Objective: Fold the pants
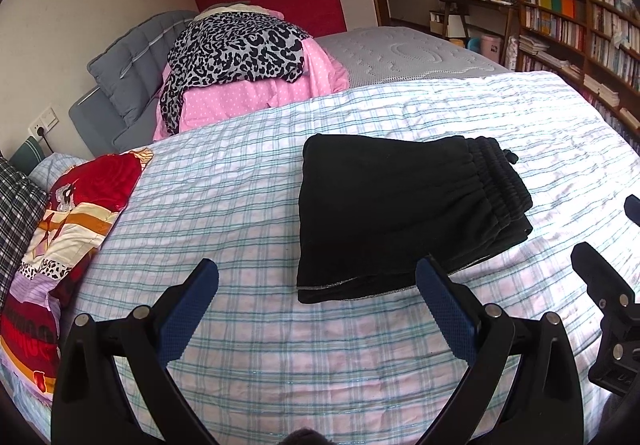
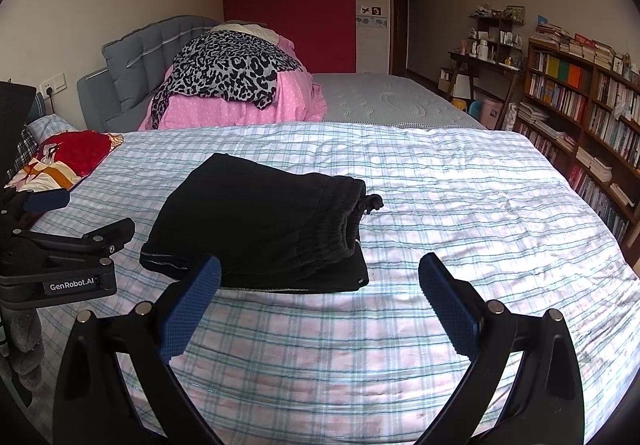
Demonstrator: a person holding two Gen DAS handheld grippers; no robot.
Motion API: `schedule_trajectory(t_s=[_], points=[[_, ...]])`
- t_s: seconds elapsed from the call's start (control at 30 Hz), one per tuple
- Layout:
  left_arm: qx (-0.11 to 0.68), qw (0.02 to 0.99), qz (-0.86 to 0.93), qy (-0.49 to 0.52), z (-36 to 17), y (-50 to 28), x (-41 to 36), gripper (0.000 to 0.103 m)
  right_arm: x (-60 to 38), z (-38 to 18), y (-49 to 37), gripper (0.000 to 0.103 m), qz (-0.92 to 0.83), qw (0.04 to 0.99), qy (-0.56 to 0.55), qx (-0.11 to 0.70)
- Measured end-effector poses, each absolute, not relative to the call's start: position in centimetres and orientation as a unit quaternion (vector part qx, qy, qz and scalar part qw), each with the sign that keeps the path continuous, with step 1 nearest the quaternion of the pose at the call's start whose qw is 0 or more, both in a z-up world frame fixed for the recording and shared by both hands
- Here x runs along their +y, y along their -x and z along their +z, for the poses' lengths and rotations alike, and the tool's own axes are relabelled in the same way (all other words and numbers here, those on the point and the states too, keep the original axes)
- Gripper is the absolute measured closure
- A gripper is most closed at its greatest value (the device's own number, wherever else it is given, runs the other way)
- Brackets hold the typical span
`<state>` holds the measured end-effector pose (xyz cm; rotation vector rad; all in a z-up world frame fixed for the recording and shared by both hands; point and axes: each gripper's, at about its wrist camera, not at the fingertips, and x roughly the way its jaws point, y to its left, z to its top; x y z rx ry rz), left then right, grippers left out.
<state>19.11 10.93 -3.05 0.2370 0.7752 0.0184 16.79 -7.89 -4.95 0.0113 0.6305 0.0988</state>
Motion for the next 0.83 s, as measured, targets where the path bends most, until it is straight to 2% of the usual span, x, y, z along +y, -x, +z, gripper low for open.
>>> schedule_trajectory(t_s=[0.83], points=[[0.37,0.922,0.006,-0.111,-2.46,-18.86,10.75,0.005,-7.8,-4.98,-16.75,0.003,0.045,0.949,-0.009,0.312]])
